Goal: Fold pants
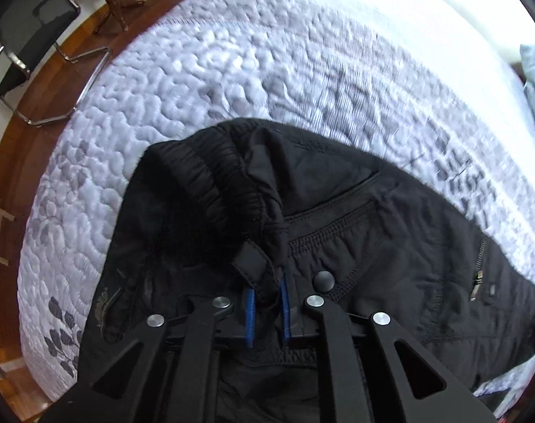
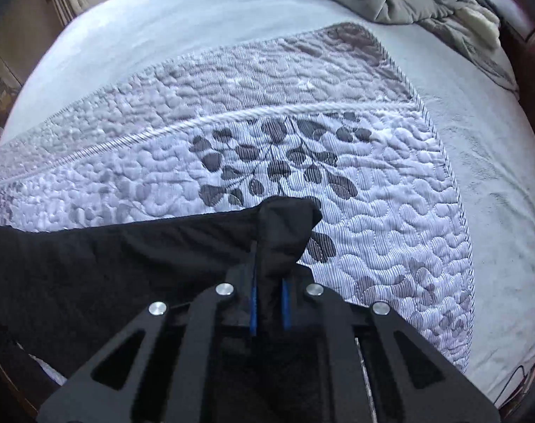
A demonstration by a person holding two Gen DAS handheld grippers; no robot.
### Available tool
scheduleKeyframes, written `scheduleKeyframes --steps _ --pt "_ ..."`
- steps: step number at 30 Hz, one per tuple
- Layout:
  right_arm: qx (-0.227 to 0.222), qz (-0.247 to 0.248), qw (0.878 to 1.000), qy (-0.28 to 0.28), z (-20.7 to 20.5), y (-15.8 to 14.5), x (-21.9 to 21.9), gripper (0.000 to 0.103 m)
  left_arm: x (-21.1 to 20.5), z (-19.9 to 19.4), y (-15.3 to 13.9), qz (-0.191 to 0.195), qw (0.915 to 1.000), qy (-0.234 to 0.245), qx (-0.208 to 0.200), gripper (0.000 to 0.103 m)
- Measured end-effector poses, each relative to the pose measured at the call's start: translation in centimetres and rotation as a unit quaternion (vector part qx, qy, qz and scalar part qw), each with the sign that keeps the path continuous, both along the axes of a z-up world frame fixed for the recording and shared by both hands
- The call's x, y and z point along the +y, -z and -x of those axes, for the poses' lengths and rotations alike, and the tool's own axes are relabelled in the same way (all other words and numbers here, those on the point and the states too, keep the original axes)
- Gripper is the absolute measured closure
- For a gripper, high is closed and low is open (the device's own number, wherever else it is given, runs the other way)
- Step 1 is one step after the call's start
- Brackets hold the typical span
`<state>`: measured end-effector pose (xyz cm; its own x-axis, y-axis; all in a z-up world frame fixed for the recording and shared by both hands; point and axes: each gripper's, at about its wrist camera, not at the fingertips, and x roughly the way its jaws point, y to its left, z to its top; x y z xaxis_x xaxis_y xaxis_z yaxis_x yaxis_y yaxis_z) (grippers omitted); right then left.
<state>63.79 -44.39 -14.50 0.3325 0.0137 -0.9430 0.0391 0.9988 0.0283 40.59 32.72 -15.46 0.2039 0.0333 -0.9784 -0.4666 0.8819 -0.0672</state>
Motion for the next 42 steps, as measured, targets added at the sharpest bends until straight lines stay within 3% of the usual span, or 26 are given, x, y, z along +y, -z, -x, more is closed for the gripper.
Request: scheduleKeyframes --steps 4,7,11,14,18,22,27,32,37,39,40,42 --pt "-0.083 -0.026 0.996 -0.022 4.3 -5.1 -0.3 0.095 -0.3 3.0 -4.4 0.018 0.9962 0.008 -0.085 0.092" --pt "-0.125 -0.035 0.991 -0.031 8.6 -8.4 -0.5 0.094 0.4 6.0 -6.8 0.027 0.9919 0.013 -0.124 0.092" --pt "-0.167 -0.030 0.985 -0.034 14.1 -10.4 -1.8 0.094 1.1 10.8 -9.6 0.038 0.9826 0.024 -0.180 0.092" --pt "-0.197 -0.057 0.979 -0.013 18.5 -11.5 -3.3 0.094 1.3 14.7 -11.0 0.043 0.9756 0.027 -0.214 0.092" --pt "-0.229 -0.071 0.971 0.003 24.5 -12.0 -4.5 0.094 2.0 20.0 -11.4 0.055 0.9692 0.019 -0.239 0.091" --pt "-0.225 -0.095 0.969 0.024 30.3 -10.6 -5.9 0.093 2.3 25.1 -10.2 0.066 0.9657 0.013 -0.251 0.090" --pt "-0.191 -0.109 0.973 0.063 36.1 -7.3 -7.1 0.093 2.3 30.9 -6.4 0.093 0.9631 -0.011 -0.252 0.088" --pt "-0.150 -0.112 0.977 0.098 39.8 -3.6 -7.3 0.093 1.5 33.9 -3.6 0.091 0.9648 -0.023 -0.246 0.082" --pt "-0.112 -0.092 0.985 0.093 42.1 -0.8 -6.0 0.088 1.8 36.3 -2.0 0.075 0.9731 -0.057 -0.210 0.038" --pt "-0.105 -0.083 0.987 0.092 42.7 -0.3 -5.6 0.079 2.2 37.5 -1.2 0.075 0.9777 -0.078 -0.180 0.031" --pt "-0.104 -0.079 0.987 0.095 43.0 -0.3 -5.6 0.074 2.4 38.2 -0.9 0.083 0.9763 -0.090 -0.178 0.030" --pt "-0.103 -0.072 0.986 0.106 43.5 -0.4 -5.9 0.055 3.1 40.2 -0.5 0.134 0.9633 -0.129 -0.194 0.024"
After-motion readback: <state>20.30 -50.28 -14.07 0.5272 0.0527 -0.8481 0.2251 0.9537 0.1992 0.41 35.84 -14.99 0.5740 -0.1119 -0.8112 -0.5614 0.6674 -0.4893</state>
